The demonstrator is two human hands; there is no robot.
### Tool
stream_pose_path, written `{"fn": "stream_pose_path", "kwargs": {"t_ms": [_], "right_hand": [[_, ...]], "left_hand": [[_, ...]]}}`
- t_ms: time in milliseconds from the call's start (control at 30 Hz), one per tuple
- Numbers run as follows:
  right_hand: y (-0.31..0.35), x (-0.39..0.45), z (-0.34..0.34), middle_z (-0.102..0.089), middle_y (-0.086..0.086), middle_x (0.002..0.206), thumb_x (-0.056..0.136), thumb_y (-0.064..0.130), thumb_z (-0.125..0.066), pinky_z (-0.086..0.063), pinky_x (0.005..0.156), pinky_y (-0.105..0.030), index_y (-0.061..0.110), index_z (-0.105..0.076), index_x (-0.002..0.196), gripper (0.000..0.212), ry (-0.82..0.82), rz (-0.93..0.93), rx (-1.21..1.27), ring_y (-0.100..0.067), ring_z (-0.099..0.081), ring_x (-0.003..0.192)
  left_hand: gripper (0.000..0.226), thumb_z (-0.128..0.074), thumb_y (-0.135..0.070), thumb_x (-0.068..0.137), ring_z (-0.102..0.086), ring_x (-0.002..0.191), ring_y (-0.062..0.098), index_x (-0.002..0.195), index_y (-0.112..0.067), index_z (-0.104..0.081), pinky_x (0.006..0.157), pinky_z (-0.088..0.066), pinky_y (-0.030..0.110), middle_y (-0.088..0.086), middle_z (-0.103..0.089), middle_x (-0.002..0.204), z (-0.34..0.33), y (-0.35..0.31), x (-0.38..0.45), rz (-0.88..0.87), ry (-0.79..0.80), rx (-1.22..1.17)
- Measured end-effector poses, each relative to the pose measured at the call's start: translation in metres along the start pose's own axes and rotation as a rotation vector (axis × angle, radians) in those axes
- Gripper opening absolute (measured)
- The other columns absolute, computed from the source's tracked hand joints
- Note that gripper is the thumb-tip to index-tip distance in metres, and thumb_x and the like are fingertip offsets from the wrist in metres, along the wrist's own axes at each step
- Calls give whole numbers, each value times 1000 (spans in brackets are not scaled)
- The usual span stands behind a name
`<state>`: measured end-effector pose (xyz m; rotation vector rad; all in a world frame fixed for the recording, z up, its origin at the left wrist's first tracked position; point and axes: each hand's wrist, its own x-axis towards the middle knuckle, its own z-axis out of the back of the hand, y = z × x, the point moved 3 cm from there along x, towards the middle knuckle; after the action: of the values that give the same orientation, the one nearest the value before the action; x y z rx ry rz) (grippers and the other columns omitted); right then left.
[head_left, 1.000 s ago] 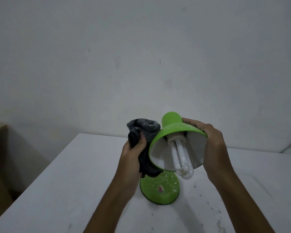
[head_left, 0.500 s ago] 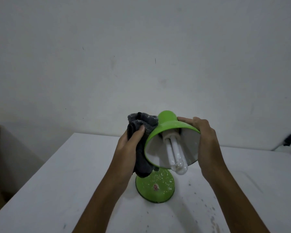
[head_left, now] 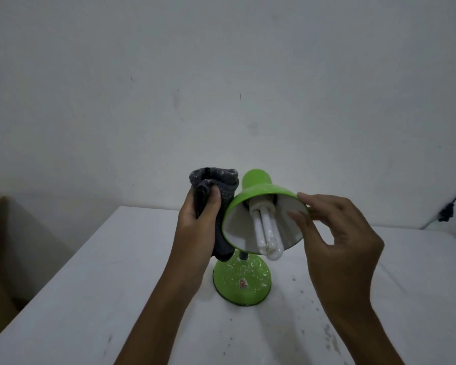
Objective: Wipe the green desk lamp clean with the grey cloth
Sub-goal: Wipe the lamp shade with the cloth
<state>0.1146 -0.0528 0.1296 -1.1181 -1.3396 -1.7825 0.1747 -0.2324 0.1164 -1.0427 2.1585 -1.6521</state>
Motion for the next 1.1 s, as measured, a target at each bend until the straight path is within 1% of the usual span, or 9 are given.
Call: {"fn": "stream_pose_path", "kwargs": {"t_ms": [100,267,433,533,667,800,933,1033,1100], "right_hand": [[-1,-8,-1,-71,-3,87,79,0,-80,-50,76,-16,4,-77,96,17,-56,64,-73,-14,-68,80],[-2,-27,1,-69,-5,78,75,-9,-81,-45,72,-10,1,-77,90,19,-103,87,-106,-8,-62,74],[-3,-26,0,-68,-6,75,75,-11,-80,-46,72,-11,0,-77,89,18,-117,92,-110,-9,-61,71],[-5,-26,2,-67,-3,76,76,-10,-79,-47,71,-12,1,-76,89,17,-117,40,-81,-7,-60,73],[-3,-27,1,-68,-2,76,77,-11,-78,-48,71,-15,1,-77,86,15,-125,15,-73,-8,-62,73],[-2,-27,-1,-67,-1,77,77,-12,-78,-48,71,-14,0,-76,86,15,-136,18,-78,-8,-61,74],[-2,-26,-1,-66,-1,77,77,-12,-78,-48,71,-14,0,-76,86,15,-141,49,-116,-9,-61,72],[-2,-28,-1,-65,-1,76,77,-12,-77,-47,72,-12,-1,-76,85,14,-144,45,-124,-7,-60,73],[1,-28,-1,-67,-3,75,77,-12,-77,-46,73,-9,-2,-76,85,13,-134,50,-133,-6,-60,74]], "left_hand": [[25,-53,-40,98,-66,80,7,118,-32,-66,67,-53,48,-11,-71,93,-1,5,-4,-25,-2,112],[19,-52,-40,99,-68,96,8,100,-35,-70,80,-51,27,-14,-75,93,1,9,1,20,57,161],[16,-54,-26,100,-63,66,-5,99,-25,-70,60,-46,12,-19,-70,70,-8,-9,7,-164,264,245],[12,-57,-17,97,-54,48,1,95,-19,-68,46,-42,14,-15,-62,59,3,-4,4,-249,319,228],[12,-60,-23,92,-71,79,4,97,-19,-70,67,-54,18,-10,-77,83,17,13,5,-133,260,119],[16,-57,-23,99,-70,94,2,103,-27,-71,79,-53,20,-13,-77,96,13,10,18,-162,213,351],[16,-57,-31,99,-71,89,9,101,-28,-73,80,-54,31,-7,-77,92,5,-6,23,-193,284,460],[15,-57,-23,99,-65,61,2,99,-21,-71,56,-49,17,-12,-71,72,-1,-17,14,-199,375,379],[17,-55,-21,100,-67,62,2,99,-18,-72,57,-49,16,-13,-73,73,-4,-19,11,-119,399,301]]}}
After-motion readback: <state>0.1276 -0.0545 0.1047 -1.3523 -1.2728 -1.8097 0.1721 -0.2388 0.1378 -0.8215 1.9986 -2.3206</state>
